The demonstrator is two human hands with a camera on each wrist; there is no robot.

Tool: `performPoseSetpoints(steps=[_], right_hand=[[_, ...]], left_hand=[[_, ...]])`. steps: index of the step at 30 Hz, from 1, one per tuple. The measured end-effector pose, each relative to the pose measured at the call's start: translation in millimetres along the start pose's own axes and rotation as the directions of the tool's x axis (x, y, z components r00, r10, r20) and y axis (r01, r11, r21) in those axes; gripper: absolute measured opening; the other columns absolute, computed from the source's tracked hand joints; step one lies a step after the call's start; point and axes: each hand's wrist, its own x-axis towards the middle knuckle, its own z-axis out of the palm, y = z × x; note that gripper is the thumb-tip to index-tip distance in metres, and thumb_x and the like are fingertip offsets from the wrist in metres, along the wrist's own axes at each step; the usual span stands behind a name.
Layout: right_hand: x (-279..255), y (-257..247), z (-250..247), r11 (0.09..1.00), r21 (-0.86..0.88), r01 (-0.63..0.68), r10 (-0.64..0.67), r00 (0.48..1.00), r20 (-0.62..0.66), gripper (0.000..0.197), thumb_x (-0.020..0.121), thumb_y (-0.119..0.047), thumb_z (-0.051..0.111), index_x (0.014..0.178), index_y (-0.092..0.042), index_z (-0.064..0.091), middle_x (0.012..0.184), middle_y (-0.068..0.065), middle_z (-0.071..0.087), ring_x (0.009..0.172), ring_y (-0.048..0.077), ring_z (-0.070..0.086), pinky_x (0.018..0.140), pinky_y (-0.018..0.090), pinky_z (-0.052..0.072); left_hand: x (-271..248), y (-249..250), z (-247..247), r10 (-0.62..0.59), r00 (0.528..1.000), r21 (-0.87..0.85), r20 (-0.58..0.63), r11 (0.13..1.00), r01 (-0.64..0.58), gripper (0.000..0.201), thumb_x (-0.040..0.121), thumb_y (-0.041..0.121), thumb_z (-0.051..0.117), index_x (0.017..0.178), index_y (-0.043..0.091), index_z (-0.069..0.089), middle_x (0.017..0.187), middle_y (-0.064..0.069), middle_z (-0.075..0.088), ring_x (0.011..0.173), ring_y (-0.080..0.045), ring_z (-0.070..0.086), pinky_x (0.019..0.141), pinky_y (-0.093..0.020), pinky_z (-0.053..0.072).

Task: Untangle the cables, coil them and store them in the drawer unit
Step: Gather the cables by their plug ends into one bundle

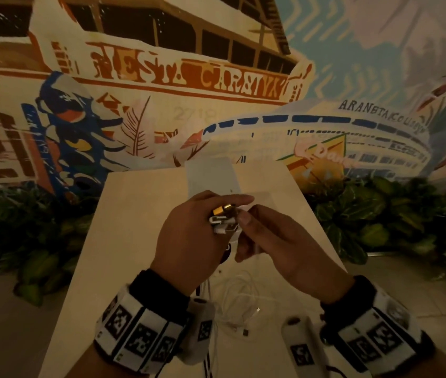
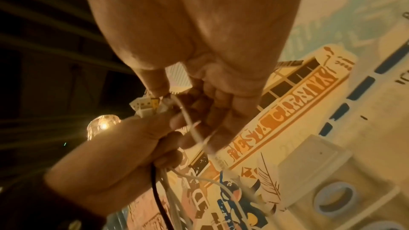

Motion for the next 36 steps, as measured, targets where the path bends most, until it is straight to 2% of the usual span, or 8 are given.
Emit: performPoseSetpoints(steps=[6, 9, 10, 13, 17, 21, 29, 36], right_hand=[[6, 3, 14, 0.920, 0.389, -0.052, 0.059, 0.998, -0.005, 0.036, 0.097, -0.052, 0.053, 0.082, -0.021, 0.064, 0.052, -0.006, 0.030, 0.043, 0.010, 0.025, 0.047, 0.022, 0.028], [10, 1, 11, 0.978, 0.206, 0.040, -0.015, 0.992, -0.122, 0.031, 0.101, -0.036, 0.045, 0.098, -0.013, 0.067, 0.046, -0.016, 0.043, 0.040, 0.002, 0.029, 0.046, 0.020, 0.030], [10, -1, 10, 0.989, 0.127, 0.080, -0.063, 0.989, -0.130, 0.029, 0.103, -0.029, 0.044, 0.103, -0.010, 0.066, 0.047, -0.019, 0.049, 0.040, 0.002, 0.037, 0.048, 0.016, 0.032], [8, -4, 14, 0.994, -0.001, 0.105, -0.105, 0.987, -0.118, 0.023, 0.106, -0.013, 0.044, 0.107, -0.002, 0.064, 0.054, -0.029, 0.056, 0.054, -0.008, 0.056, 0.056, 0.007, 0.040], [6, -7, 25, 0.980, -0.162, 0.115, -0.132, 0.987, -0.096, 0.021, 0.105, -0.033, 0.049, 0.100, -0.023, 0.067, 0.068, -0.006, 0.063, 0.058, 0.012, 0.055, 0.057, 0.024, 0.045], [6, -7, 33, 0.973, -0.192, 0.129, -0.136, 0.990, -0.028, 0.016, 0.106, -0.026, 0.051, 0.100, -0.026, 0.066, 0.067, -0.016, 0.061, 0.058, 0.001, 0.057, 0.058, 0.010, 0.040], [9, 9, 46, 0.990, 0.082, 0.116, -0.128, 0.978, 0.165, 0.039, 0.094, -0.019, 0.072, 0.131, -0.019, 0.059, 0.118, -0.007, 0.071, 0.111, 0.017, 0.068, 0.098, 0.033, 0.053], [-2, 26, 48, 0.978, 0.152, -0.141, 0.087, 0.945, 0.314, 0.046, 0.098, -0.055, 0.056, 0.077, -0.015, 0.061, 0.058, -0.001, 0.044, 0.052, 0.014, 0.047, 0.066, 0.039, 0.054]], left_hand=[[-4, 5, -6, -0.173, 0.979, -0.412, 0.105, 0.889, 0.201, 0.054, 0.092, 0.017, 0.072, 0.141, 0.032, 0.057, 0.085, 0.016, 0.065, 0.077, -0.012, 0.058, 0.113, -0.038, 0.041], [-2, 13, -8, -0.333, 0.940, -0.640, 0.073, 0.708, 0.300, 0.061, 0.095, 0.003, 0.065, 0.149, 0.016, 0.041, 0.071, -0.006, 0.051, 0.052, -0.004, 0.048, 0.089, -0.025, 0.021], [-2, 16, -9, -0.376, 0.925, -0.603, 0.054, 0.726, 0.331, 0.051, 0.100, 0.007, 0.058, 0.148, 0.014, 0.043, 0.076, -0.011, 0.059, 0.046, -0.002, 0.049, 0.054, -0.036, 0.033], [-1, 19, -12, -0.464, 0.880, -0.567, 0.099, 0.701, 0.433, 0.037, 0.102, 0.031, 0.048, 0.127, 0.009, 0.063, 0.082, -0.009, 0.070, 0.040, 0.000, 0.052, 0.044, -0.016, 0.040], [-4, 16, -13, -0.437, 0.885, -0.517, 0.157, 0.727, 0.451, 0.042, 0.097, 0.048, 0.048, 0.107, 0.015, 0.072, 0.068, 0.002, 0.061, 0.054, -0.002, 0.062, 0.052, -0.017, 0.046], [-5, 11, -14, -0.388, 0.914, -0.438, 0.121, 0.805, 0.400, 0.033, 0.090, 0.053, 0.055, 0.091, 0.027, 0.075, 0.088, 0.002, 0.074, 0.080, -0.017, 0.068, 0.067, -0.032, 0.052], [3, 28, -21, -0.421, 0.896, -0.647, 0.141, 0.646, 0.405, 0.033, 0.097, 0.042, 0.054, 0.087, 0.012, 0.060, 0.064, -0.001, 0.042, 0.047, -0.011, 0.035, 0.041, -0.021, 0.035], [7, 33, -35, -0.364, 0.921, -0.655, 0.140, 0.664, 0.362, 0.035, 0.099, 0.040, 0.049, 0.083, 0.009, 0.051, 0.060, -0.001, 0.034, 0.049, -0.017, 0.047, 0.058, -0.035, 0.056]])
